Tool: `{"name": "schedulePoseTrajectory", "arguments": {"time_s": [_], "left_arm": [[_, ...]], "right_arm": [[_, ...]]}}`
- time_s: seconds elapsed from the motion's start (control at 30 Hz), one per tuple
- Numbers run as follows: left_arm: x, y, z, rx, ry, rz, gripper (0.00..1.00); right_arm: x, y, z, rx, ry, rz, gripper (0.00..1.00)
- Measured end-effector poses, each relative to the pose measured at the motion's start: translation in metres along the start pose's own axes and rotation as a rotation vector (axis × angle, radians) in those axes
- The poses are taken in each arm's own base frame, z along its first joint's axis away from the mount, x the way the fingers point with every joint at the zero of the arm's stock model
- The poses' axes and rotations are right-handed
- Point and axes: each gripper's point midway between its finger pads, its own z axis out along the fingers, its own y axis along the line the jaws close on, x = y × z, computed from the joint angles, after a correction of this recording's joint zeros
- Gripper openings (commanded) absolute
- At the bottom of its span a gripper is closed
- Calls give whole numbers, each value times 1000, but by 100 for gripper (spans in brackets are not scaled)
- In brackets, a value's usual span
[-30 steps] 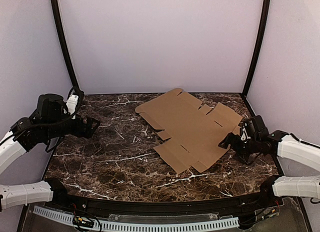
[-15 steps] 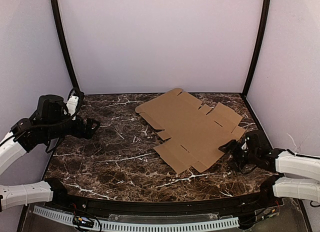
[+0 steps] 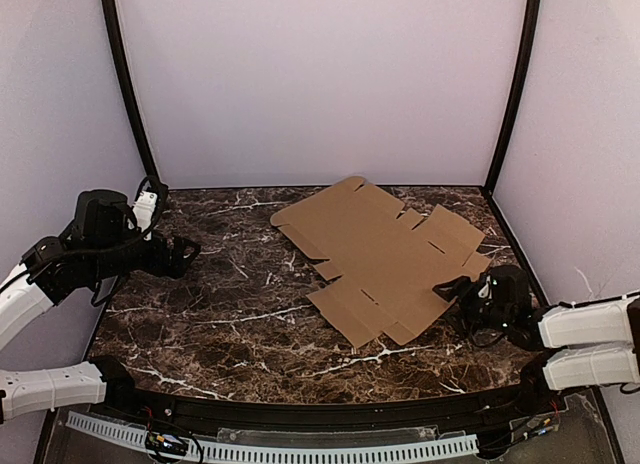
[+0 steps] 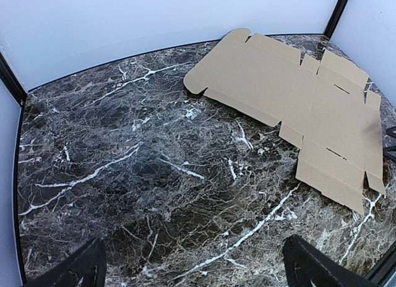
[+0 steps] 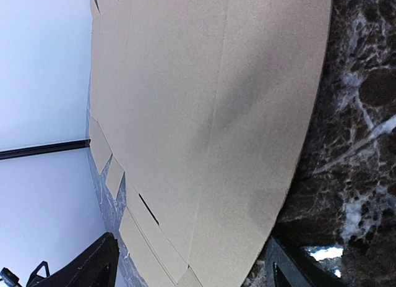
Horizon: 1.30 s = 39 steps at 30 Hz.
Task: Fold the paper box
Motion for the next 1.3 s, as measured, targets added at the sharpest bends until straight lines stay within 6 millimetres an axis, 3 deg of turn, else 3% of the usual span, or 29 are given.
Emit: {"name": "schedulePoseTrajectory", "arguments": {"time_s": [0.83, 1.3], "left_arm": [[1, 0, 2, -2, 7, -1, 100], [3, 1, 5, -8, 20, 0, 100]], "right_arm": [[-10, 11, 20, -129, -50, 54, 69], [-13, 11, 35, -197, -63, 77, 46]]}}
